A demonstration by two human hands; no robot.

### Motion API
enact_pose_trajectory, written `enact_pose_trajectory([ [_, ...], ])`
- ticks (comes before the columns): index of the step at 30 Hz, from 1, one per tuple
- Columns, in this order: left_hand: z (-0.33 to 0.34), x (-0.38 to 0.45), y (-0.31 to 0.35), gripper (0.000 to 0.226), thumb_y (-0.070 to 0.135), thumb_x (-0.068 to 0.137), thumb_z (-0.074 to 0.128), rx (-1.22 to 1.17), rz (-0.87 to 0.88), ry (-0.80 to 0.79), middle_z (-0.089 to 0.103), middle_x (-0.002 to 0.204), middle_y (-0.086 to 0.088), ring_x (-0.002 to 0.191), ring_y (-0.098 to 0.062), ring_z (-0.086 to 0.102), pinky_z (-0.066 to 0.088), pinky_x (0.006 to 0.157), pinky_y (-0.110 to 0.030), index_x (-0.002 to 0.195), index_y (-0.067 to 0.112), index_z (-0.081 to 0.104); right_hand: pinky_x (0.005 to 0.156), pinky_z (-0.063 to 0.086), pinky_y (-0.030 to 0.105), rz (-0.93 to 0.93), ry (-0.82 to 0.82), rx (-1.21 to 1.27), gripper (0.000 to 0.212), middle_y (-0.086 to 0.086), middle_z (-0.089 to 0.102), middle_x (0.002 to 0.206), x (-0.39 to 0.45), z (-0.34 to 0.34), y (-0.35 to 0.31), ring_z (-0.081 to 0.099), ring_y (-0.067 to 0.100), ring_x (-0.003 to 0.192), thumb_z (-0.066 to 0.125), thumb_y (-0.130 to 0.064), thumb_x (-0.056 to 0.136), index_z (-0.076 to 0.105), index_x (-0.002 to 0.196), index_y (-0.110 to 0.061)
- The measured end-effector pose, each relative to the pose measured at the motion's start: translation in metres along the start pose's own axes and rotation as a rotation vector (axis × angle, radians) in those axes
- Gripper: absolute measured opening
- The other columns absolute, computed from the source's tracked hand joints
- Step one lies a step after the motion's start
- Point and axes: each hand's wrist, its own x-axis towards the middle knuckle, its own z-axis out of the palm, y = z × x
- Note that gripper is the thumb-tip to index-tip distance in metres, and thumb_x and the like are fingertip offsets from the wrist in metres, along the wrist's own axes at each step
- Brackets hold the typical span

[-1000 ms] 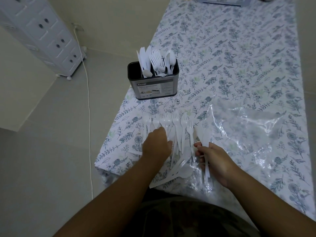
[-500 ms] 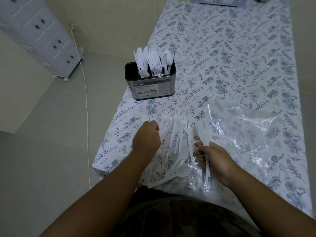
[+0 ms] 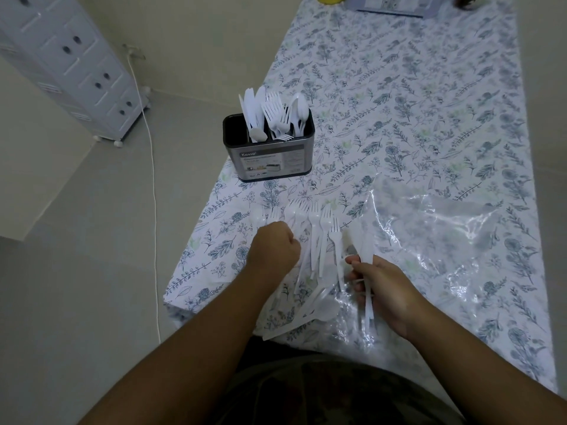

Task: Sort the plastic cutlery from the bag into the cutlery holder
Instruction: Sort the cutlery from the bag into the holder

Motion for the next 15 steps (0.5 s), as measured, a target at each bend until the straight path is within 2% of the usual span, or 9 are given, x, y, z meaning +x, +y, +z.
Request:
enact_pose_trajectory([
  [3,-0.008,-0.016,0.002,0.011,0.024,0.088,0.072,-0.288,-0.093,-0.018,0.067,0.075,0.004,0.069,-0.011,0.065,0.047,0.057,-0.016,0.087,0.014,0.069,0.058,0.049,0.032,-0.010,-0.046,0.062,0.008,0.009,0.060,0.080,0.001,0.006,-0.003,0.055,0.018,0.063,0.061,-0.014,0.099,0.068,0.102,-0.012],
  [6,-0.010,-0.031,0.015,0.015,0.026,0.089,0.074,-0.609,-0.121,-0.122,0.073,0.077,0.000,0.068,-0.012,0.071,0.054,0.060,-0.020,0.094,0.012,0.072,0.079,0.059,0.041,-0.068,-0.150,0.035,0.021,0.012,0.073,0.099,0.001,0.016,-0.006,0.070,0.027,0.088,0.067,-0.024,0.097,0.067,0.114,-0.013],
  [8,-0.010,-0.036,0.022,0.013,0.025,0.093,0.068,-0.683,-0.077,-0.215,0.075,0.080,0.000,0.067,-0.009,0.072,0.052,0.058,-0.019,0.097,0.014,0.074,0.085,0.060,0.045,-0.116,-0.225,-0.060,0.026,0.012,0.076,0.108,0.001,0.023,-0.005,0.074,0.028,0.096,0.067,-0.028,0.098,0.065,0.121,-0.016],
  [10,-0.008,-0.036,0.018,0.014,0.025,0.095,0.064,-0.578,-0.002,-0.199,0.074,0.078,0.004,0.068,-0.007,0.070,0.052,0.060,-0.019,0.094,0.017,0.075,0.074,0.060,0.041,-0.134,-0.201,-0.136,0.019,0.013,0.074,0.098,0.000,0.025,-0.001,0.071,0.024,0.077,0.062,-0.020,0.101,0.064,0.119,-0.015],
  [12,-0.006,-0.033,0.002,0.010,0.020,0.093,0.063,-0.335,0.051,-0.072,0.069,0.079,0.009,0.072,-0.006,0.066,0.049,0.063,-0.012,0.095,0.018,0.072,0.058,0.051,0.035,-0.095,-0.143,-0.119,0.017,0.011,0.065,0.083,0.001,0.023,0.002,0.057,0.018,0.061,0.055,-0.014,0.103,0.063,0.118,-0.012],
  [15,0.002,-0.022,-0.019,0.016,0.020,0.093,0.063,-0.080,0.084,0.014,0.066,0.096,-0.002,0.083,-0.013,0.061,0.049,0.072,-0.022,0.106,0.012,0.068,0.051,0.038,0.031,0.009,-0.064,-0.036,0.018,0.003,0.055,0.070,0.002,0.015,0.004,0.045,0.014,0.055,0.047,-0.011,0.103,0.061,0.114,-0.012],
])
